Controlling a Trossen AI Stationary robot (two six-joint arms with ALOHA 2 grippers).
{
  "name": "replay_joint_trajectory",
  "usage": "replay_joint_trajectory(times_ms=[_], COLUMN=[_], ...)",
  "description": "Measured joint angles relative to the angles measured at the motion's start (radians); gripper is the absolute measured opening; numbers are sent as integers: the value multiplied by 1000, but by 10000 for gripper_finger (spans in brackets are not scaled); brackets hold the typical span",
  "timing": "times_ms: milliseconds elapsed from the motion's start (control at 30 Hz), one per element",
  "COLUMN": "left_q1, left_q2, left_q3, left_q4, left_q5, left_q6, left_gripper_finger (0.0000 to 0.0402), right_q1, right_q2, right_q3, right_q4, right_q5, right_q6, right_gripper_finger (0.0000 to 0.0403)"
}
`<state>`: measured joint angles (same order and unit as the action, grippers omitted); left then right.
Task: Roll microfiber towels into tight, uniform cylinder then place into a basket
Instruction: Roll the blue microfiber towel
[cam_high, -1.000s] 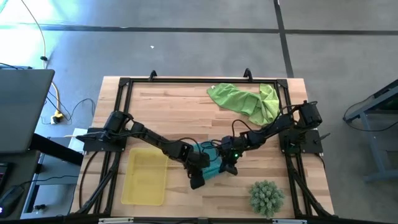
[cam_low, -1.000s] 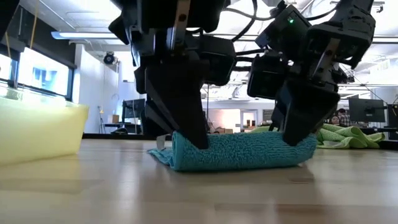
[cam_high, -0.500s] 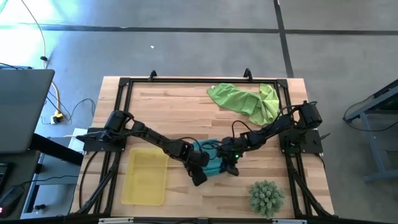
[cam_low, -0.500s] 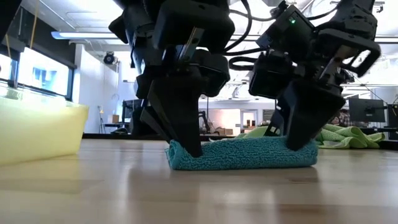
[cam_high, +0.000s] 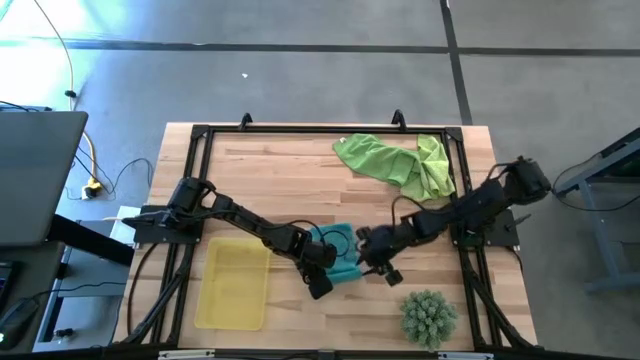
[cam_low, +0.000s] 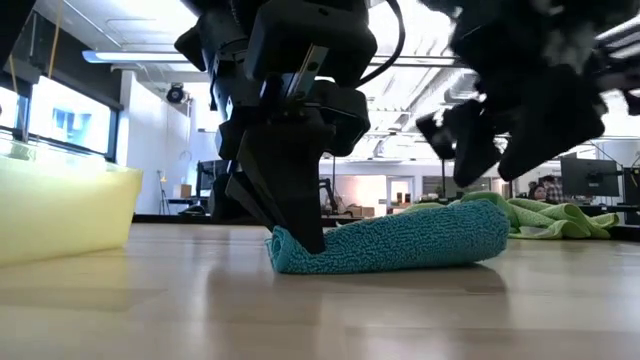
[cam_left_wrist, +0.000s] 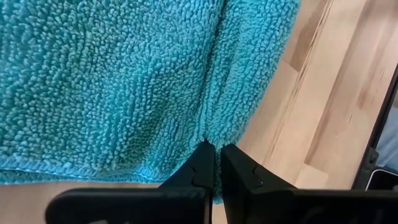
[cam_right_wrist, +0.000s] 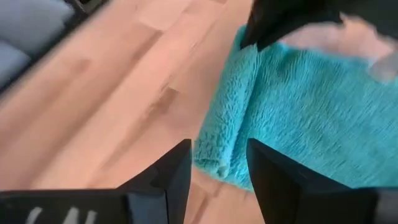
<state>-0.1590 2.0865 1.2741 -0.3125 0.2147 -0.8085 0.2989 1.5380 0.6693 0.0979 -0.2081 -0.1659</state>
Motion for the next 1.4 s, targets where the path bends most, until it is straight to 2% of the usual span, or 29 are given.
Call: replay_joint_trajectory(times_ms=[133,267,567,833,1033,1233,1400], left_q1=[6,7,8,9,7,10,10], left_q2=[0,0,0,2,4,6,7], left_q3=[-1,-1,-3,-4,-4,-4,-5], left_q4=[3,8,17,26,65,119,142], left_q5=[0,-1,9,47,40,40,46], left_q6=[0,0,-1,-29,-50,-48,-33], left_gripper_finger=[1,1,1,5,21,18,21], right_q1=[98,141,140,140,140,140,134], right_q2=[18,61,118,127,127,179,210], right_q3=[1,2,2,3,3,6,8], right_q4=[14,60,105,94,59,64,54], right_q5=[136,201,202,316,317,317,318], right_q6=[-125,-149,-127,-128,-122,-91,34], right_gripper_finger=[140,139,139,139,139,139,130])
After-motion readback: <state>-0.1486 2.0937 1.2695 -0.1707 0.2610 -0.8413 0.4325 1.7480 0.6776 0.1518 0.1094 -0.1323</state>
